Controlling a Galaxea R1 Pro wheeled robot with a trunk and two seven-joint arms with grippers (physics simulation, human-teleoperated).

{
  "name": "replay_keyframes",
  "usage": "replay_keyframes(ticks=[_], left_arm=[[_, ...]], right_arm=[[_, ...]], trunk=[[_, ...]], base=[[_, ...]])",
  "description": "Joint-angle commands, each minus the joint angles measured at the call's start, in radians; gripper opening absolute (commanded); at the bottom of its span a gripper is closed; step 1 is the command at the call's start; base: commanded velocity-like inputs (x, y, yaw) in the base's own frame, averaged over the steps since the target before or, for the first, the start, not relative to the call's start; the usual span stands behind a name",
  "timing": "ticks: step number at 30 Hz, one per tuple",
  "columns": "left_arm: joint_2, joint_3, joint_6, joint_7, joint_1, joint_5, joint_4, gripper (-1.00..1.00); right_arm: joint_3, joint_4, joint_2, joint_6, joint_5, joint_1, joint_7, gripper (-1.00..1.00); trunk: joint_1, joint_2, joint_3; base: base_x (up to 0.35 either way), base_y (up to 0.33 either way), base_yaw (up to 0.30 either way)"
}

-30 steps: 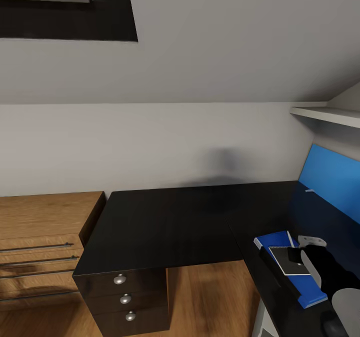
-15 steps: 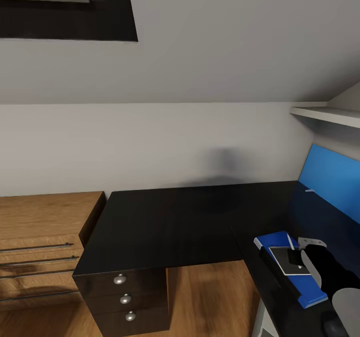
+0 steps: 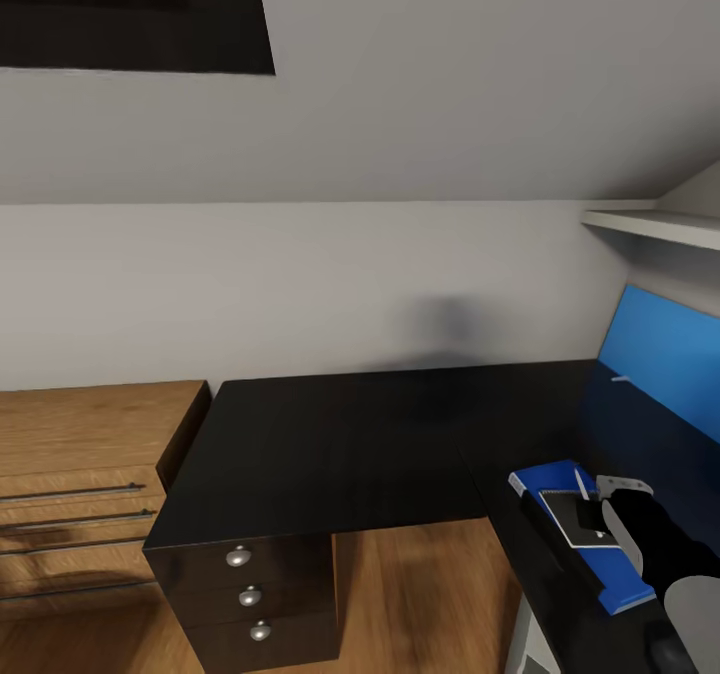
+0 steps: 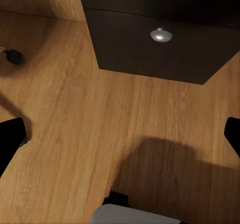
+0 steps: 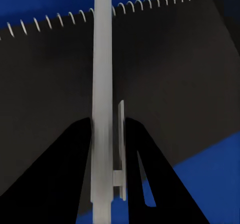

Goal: In the bedroom, organize the workspace by keeping the computer under the desk, ensuring the monitor is on the desk, placing the keyboard on the desk next to the monitor, placing the mouse on the desk next to the keyboard, moving the folder from the swivel chair onto the desk next to the mouse, stacking the notebook on top of the folder with the pen on top of the notebook, and positioning the swivel chair next to the desk.

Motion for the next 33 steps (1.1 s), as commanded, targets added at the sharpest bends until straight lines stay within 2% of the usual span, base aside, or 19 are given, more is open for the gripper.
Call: replay_keyframes(ticks=[1, 13, 33], left_arm=[[-0.001, 0.002, -0.002, 0.000, 0.000, -0.008, -0.001, 1.00], [0.001, 0.003, -0.002, -0.001, 0.000, -0.007, 0.001, 1.00], [0.002, 0.005, -0.002, -0.002, 0.000, -0.006, 0.004, 1.00]], right_arm=[[0.000, -0.001, 0.000, 0.004, -0.012, 0.000, -0.007, -1.00], [0.000, -0.001, 0.000, 0.002, 0.007, 0.000, -0.007, -1.00], [0.000, -0.001, 0.001, 0.002, 0.009, 0.000, -0.007, -1.00]], trunk=[[0.004, -0.008, -0.004], [0.004, -0.008, -0.004], [0.004, -0.008, -0.004]], base=[[0.000, 0.000, 0.000], [0.000, 0.000, 0.000], [-0.027, 0.000, 0.000]])
